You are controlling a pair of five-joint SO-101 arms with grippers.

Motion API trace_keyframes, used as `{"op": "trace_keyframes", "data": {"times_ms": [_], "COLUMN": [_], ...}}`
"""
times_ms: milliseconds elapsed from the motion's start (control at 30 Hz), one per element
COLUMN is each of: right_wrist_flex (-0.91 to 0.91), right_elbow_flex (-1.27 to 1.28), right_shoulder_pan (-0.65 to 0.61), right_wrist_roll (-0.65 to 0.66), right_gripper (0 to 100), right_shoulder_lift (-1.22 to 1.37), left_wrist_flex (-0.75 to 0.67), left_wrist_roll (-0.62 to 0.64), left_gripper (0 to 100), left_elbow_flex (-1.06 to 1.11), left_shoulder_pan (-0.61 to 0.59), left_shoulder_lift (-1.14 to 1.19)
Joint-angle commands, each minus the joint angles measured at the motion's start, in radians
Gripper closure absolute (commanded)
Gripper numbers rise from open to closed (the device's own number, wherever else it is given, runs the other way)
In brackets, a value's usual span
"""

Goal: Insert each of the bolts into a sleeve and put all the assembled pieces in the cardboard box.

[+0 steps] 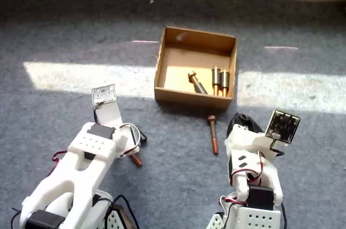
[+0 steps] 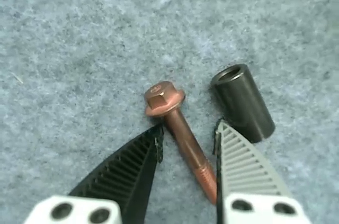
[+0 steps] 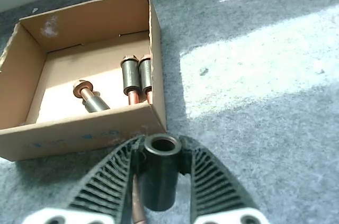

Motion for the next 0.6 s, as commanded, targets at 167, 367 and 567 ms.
{"op": "trace_keyframes", "data": {"times_ms": [167,367,567], "right_wrist_flex": [-0.028,-0.028,-0.028], "right_elbow_flex": [-0.005,-0.005,-0.005], "right_shoulder_pan": [0.012,0.012,0.012], "right_wrist_roll": [0.015,0.015,0.015], "right_gripper": [99.2,99.2,99.2], "right_shoulder_lift": [-0.016,-0.016,-0.016], "left_wrist_flex": [-0.026,-0.028,-0.031], "left_wrist_roll": [0.017,0.017,0.011], "left_gripper": [82,85,99], "left_elbow_flex": [-0.005,-0.005,-0.005], "left_shoulder_pan": [-0.05,-0.05,-0.05], "left_shoulder_lift": [-0.007,-0.007,-0.007]}}
